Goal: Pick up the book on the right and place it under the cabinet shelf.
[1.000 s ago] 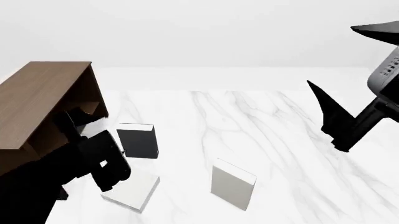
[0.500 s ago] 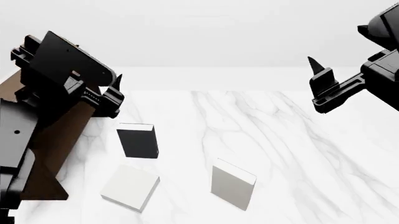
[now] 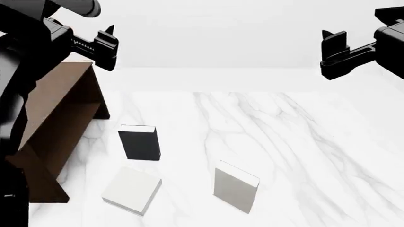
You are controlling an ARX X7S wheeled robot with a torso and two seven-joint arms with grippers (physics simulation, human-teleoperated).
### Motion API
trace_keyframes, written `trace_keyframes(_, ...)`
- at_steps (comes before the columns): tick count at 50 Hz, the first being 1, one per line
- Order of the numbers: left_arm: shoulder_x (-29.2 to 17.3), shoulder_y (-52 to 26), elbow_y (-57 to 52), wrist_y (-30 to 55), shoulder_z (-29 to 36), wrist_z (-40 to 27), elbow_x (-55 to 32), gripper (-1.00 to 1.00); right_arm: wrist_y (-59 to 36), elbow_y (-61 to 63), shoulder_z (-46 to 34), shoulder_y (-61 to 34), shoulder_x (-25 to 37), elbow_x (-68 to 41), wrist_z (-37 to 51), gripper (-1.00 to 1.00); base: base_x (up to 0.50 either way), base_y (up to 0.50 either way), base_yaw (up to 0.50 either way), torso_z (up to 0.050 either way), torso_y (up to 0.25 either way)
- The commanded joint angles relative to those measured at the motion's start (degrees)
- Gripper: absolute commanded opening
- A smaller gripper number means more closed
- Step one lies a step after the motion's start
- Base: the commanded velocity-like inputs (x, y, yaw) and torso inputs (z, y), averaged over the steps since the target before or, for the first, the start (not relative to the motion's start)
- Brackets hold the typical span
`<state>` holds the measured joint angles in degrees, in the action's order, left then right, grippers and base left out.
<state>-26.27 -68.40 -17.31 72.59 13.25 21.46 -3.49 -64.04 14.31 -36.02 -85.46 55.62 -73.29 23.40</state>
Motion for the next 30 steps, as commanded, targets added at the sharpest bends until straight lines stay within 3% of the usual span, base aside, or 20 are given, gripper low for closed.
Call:
trace_keyframes(1, 1.6, -3.1, 2.3, 0.9, -0.8, -0.6, -0.2, 1.0, -0.5, -2.9, 0.6, -1.3, -1.1, -0.7, 1.1, 1.0, 0.0, 0.0, 0.0, 0.0, 0.0)
trace_keyframes(24, 2.2, -6.3, 5.6, 1.2, 0.5, -0.8, -0.2, 1.0, 0.1, -2.6, 0.2, -0.2, -0.3, -0.4, 0.4, 1.0, 0.0, 0.0, 0.0, 0.0, 0.0)
trace_keyframes(30, 1.9, -5.8, 5.2, 1.8, 0.6, -0.6, -0.4, 1.0, 0.2, -2.5, 0.1, 0.1, -0.2, -0.5, 0.4, 1.0, 0.0, 0.0, 0.0, 0.0, -0.137)
